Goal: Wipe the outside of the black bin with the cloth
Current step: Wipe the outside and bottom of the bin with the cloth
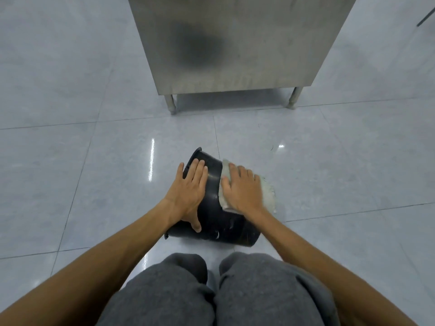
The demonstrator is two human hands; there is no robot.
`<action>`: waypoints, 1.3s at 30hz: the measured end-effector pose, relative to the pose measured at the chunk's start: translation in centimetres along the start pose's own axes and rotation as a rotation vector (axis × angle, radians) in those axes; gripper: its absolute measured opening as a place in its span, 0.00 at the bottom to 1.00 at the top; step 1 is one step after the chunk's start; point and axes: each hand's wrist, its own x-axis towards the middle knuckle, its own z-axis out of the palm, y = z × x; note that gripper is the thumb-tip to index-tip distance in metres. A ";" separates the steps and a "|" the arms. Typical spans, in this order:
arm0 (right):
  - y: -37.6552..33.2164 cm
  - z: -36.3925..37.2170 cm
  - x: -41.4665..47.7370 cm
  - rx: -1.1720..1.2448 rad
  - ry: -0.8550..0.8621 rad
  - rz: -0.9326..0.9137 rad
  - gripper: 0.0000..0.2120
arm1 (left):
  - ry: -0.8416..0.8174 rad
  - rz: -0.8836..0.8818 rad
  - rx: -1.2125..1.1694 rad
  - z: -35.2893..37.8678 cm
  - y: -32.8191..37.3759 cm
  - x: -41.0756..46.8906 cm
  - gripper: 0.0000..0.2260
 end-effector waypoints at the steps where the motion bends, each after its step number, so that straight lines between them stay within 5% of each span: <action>1: 0.3 -0.6 1.8 0.047 -0.093 0.022 0.29 | 0.005 -0.008 -0.016 0.1 0.3 -0.4 0.73; 4: 0.8 -1.9 5.4 0.184 -0.383 0.089 0.29 | -0.002 -0.050 -0.069 0.5 1.1 -1.5 0.73; 6: 0.8 -2.0 5.7 0.171 -0.395 0.090 0.28 | -0.025 -0.069 -0.088 0.5 1.2 -1.5 0.73; 13: -0.9 0.2 -2.4 -0.047 0.035 -0.088 0.34 | -0.077 -0.057 -0.065 -0.3 0.5 0.1 0.74; 22: 0.3 2.4 -6.8 -0.017 0.189 -0.298 0.29 | -0.052 -0.014 -0.062 -0.4 0.0 0.7 0.73; 34: -4.3 -1.5 5.7 0.225 -0.333 0.069 0.26 | -0.001 -0.087 -0.100 1.5 2.1 -3.0 0.73; 39: -4.1 -0.6 5.1 0.187 -0.246 -0.019 0.28 | -0.019 -0.079 -0.122 1.2 1.3 -2.3 0.74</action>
